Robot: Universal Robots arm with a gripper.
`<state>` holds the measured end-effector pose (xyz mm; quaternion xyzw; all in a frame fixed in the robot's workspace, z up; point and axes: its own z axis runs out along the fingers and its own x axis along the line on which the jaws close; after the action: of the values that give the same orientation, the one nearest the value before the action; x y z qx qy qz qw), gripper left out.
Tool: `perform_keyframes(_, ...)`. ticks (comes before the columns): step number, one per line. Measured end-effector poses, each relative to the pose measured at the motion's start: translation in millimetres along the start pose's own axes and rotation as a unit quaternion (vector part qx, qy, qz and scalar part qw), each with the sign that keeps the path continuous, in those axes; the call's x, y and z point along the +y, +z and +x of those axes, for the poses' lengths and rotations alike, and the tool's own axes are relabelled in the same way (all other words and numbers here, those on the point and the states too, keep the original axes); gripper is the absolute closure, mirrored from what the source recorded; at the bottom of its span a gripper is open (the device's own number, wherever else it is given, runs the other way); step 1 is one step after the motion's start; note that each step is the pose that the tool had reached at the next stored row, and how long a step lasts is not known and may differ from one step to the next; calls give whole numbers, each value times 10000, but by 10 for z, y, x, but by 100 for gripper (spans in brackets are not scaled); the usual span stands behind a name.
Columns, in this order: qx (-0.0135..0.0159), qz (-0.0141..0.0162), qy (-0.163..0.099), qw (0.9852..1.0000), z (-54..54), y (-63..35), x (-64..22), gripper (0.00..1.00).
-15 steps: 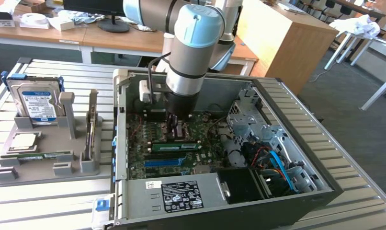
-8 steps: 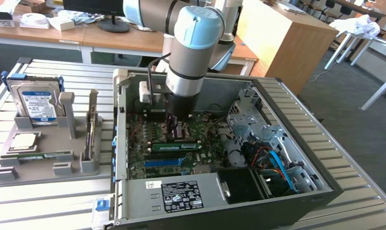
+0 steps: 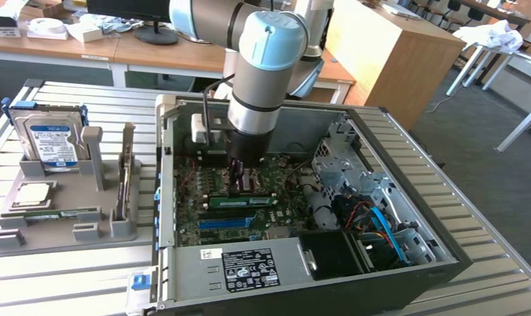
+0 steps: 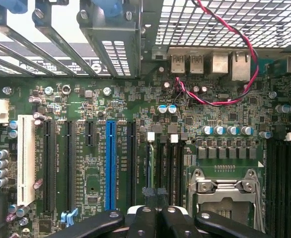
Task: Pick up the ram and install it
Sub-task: 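Press down the ram until it locks into place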
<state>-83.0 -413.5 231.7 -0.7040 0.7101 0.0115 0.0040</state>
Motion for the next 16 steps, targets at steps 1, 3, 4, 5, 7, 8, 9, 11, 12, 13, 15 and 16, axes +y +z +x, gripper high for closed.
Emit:
perform_keyframes(1,0,0,0,10000,0,0,0,90)
perform_keyframes(3,-1,0,0,10000,0,0,0,90)
perform_keyframes(4,-1,0,0,10000,0,2,0,90)
perform_keyframes(5,-1,0,0,10000,0,4,-1,90)
perform_keyframes(7,-1,0,0,10000,0,8,-1,90)
perform_keyframes(8,0,0,0,10000,1,8,-1,90)
perform_keyframes(9,0,0,0,10000,1,8,-1,90)
perform_keyframes(11,0,0,0,10000,1,9,-1,90)
perform_keyframes(12,-1,0,0,10000,1,9,-1,90)
perform_keyframes(13,-1,1,0,10000,1,12,-1,90)
perform_keyframes(15,-3,1,0,10000,0,23,-2,90)
perform_keyframes(16,-2,0,0,10000,1,26,-1,90)
